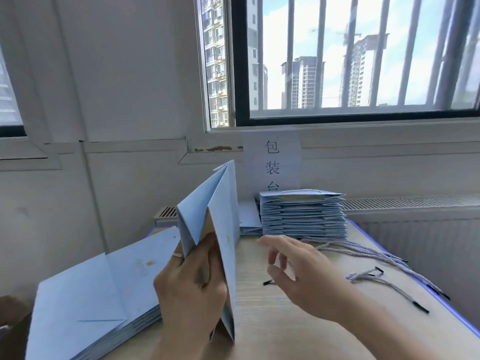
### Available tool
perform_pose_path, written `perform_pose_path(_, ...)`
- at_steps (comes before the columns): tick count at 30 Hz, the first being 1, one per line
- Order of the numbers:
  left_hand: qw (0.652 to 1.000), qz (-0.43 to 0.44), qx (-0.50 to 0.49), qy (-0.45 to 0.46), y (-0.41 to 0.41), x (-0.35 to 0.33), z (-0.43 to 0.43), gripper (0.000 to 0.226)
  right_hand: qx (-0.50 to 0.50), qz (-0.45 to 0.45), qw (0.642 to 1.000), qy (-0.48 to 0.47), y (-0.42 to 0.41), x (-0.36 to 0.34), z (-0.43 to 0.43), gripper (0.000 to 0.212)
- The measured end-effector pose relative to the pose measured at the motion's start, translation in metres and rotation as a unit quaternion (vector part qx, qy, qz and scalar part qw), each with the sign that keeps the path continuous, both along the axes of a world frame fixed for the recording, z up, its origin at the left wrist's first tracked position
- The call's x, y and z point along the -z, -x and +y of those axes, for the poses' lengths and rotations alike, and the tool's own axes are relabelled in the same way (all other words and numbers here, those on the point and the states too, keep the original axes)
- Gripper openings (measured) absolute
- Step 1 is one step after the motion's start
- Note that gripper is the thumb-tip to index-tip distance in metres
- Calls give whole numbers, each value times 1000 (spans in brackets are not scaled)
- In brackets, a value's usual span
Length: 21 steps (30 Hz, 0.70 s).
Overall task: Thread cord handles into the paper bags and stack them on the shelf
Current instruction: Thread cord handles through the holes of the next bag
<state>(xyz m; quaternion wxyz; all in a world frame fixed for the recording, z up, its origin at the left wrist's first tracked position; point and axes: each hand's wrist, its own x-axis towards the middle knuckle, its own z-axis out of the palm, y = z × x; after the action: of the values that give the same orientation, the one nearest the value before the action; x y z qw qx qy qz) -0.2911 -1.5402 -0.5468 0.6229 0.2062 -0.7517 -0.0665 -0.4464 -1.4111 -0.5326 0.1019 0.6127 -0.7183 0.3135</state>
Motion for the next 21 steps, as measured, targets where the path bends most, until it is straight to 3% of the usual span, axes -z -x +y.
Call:
perform_pose_path(5,998,41,42,-22,2,-1,6,32,96,78,986,-109,31,16,-15,21)
perform_pose_path(15,988,83,105,-77,-1,6,12,41,51,94,987,-117,20,35,-7,13)
perform_pose_path(19,983,102,129,-78,0,4,10,24,18,85,988,-126,19,31,-9,4)
perform_pose_path(21,984,105,126,-66,0,5,9,24,3,38,996,-82,14,29,-11,7)
